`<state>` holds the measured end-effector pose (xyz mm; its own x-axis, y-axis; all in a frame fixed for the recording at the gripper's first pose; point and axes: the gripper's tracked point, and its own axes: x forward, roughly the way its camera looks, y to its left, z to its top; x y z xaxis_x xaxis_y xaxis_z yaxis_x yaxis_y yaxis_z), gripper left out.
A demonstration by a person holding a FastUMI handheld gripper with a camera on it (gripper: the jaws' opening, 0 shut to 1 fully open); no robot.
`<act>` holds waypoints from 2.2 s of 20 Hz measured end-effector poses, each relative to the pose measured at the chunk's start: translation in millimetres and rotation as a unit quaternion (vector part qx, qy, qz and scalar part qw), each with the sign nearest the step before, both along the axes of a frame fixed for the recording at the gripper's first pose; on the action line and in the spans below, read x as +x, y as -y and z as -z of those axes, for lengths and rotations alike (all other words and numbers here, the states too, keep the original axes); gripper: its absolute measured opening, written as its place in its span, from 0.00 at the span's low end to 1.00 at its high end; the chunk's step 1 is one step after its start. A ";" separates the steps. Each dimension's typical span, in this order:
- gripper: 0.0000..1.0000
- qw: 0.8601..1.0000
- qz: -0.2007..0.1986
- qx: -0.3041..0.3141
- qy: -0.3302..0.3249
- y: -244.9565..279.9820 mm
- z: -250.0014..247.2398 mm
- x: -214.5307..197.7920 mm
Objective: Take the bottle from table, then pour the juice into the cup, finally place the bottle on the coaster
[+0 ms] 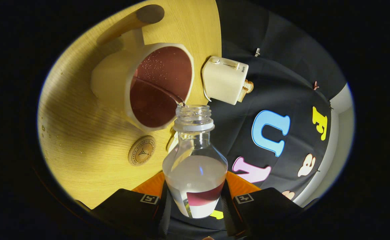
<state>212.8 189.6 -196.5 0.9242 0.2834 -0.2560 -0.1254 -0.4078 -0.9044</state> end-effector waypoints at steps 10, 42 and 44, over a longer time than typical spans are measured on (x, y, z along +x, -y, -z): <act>0.67 0.999 -0.023 -0.034 0.016 -6.3 -8.5 -2.1; 0.67 0.976 -0.105 -0.180 0.068 -34.2 -36.6 -7.6; 0.67 0.975 -0.108 -0.181 0.070 -37.5 -39.3 -8.4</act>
